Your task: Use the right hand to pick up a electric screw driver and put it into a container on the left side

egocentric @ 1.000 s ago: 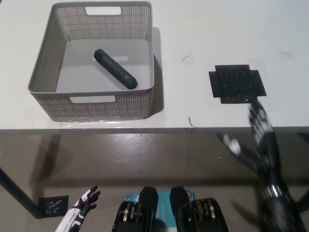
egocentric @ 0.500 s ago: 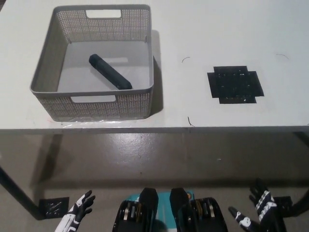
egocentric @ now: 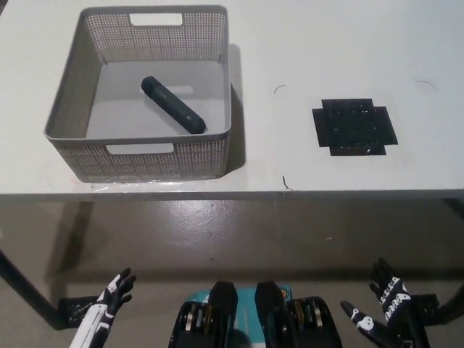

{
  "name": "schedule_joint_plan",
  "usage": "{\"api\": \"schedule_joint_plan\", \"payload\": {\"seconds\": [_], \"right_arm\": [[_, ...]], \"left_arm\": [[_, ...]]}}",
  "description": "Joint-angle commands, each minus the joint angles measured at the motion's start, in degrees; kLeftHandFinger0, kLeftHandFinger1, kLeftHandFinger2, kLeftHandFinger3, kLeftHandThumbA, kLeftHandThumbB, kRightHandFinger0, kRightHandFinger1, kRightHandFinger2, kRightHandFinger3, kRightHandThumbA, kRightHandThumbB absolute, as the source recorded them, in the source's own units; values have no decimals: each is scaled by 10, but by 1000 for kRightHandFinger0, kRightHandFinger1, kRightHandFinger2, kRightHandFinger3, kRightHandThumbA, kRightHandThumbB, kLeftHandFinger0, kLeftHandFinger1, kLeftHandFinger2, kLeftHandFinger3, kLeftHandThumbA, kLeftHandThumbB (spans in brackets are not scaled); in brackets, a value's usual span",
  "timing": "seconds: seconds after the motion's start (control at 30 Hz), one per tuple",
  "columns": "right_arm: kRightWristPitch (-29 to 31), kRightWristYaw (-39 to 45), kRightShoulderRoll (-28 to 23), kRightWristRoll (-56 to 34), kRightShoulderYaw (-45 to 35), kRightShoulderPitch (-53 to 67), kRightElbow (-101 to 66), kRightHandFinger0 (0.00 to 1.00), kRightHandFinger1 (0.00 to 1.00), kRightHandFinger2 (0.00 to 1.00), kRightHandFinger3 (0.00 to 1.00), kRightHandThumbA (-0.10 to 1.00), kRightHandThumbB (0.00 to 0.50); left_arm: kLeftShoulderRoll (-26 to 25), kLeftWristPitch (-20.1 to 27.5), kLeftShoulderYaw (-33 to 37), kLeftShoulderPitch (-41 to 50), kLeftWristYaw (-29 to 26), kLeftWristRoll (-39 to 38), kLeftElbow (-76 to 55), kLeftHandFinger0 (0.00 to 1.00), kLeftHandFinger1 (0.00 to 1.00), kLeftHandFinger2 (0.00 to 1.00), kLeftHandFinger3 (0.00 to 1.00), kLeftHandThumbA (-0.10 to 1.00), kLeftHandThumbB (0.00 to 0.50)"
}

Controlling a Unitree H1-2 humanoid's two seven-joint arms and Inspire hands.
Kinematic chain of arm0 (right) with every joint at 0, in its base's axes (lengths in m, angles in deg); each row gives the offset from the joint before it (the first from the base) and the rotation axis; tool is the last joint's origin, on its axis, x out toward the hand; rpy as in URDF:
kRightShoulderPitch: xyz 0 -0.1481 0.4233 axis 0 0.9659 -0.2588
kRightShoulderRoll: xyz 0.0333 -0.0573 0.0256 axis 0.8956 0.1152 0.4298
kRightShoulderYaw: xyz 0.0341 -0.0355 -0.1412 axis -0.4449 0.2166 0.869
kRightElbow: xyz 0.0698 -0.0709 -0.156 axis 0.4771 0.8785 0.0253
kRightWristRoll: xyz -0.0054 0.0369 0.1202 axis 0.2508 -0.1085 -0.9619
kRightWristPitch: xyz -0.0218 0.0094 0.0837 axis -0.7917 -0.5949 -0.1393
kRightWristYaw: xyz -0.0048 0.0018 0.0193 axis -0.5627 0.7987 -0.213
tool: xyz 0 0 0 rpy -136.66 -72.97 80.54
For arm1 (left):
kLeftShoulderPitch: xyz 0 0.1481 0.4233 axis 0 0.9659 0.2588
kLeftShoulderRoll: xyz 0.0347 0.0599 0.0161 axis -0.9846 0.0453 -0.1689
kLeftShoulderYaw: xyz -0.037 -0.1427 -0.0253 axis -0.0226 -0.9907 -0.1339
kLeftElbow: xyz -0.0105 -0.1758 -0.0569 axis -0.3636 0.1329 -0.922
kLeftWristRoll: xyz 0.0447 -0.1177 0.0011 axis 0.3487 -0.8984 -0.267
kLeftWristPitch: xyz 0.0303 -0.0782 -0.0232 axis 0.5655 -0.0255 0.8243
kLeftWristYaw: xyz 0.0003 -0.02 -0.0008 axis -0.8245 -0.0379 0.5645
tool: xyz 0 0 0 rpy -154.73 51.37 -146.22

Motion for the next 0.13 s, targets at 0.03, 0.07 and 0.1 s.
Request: {"api": "schedule_joint_plan", "payload": {"seconds": [0.03, 0.07, 0.1], "right_arm": [[41, 18, 4, -7, -10, -18, 5, 960, 1000, 1000, 1000, 887, 283], [40, 19, 4, -7, -10, -19, 5, 957, 1000, 1000, 1000, 890, 291], [40, 19, 4, -7, -10, -19, 5, 957, 1000, 1000, 1000, 890, 291]], "left_arm": [[-3, 14, -7, -3, -16, 4, -15, 1000, 1000, 1000, 1000, 1000, 224], [-3, 12, -7, -3, -16, 3, -17, 1000, 1000, 1000, 1000, 1000, 229], [-3, 12, -7, -3, -16, 3, -17, 1000, 1000, 1000, 1000, 1000, 229]]}}
